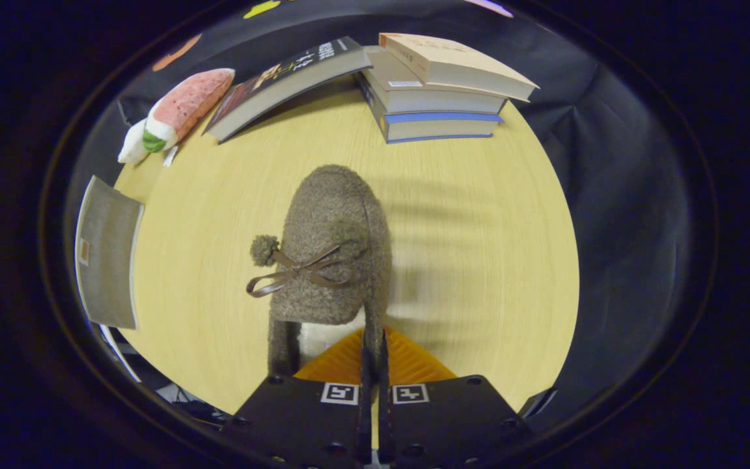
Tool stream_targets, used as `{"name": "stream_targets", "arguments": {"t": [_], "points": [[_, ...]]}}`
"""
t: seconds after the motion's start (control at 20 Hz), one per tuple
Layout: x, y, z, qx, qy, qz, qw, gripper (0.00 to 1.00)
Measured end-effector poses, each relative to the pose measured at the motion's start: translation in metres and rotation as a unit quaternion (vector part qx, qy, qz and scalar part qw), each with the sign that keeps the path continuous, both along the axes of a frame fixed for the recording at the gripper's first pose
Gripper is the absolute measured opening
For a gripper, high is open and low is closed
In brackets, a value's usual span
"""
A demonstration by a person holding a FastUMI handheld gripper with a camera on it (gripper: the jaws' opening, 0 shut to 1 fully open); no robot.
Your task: Open the storage box then place both shoes into the box .Put the left shoe in first, then the right shoe, with the right side of both shoes facing outward in a uniform manner.
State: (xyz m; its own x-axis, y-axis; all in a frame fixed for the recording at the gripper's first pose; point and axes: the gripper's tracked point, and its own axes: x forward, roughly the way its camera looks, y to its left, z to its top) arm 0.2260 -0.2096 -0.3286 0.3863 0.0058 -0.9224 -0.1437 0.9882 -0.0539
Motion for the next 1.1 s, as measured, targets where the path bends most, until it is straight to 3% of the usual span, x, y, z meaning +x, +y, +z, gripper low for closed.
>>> {"name": "stream_targets", "arguments": {"t": [0.45,0.85,1.1], "points": [[-0.048,0.094,0.079,0.064,-0.026,0.045,0.997,0.04],[-0.101,0.254,0.165,0.157,-0.039,0.098,0.982,0.04],[-0.132,0.358,0.195,0.207,-0.017,0.110,0.972,0.04]]}}
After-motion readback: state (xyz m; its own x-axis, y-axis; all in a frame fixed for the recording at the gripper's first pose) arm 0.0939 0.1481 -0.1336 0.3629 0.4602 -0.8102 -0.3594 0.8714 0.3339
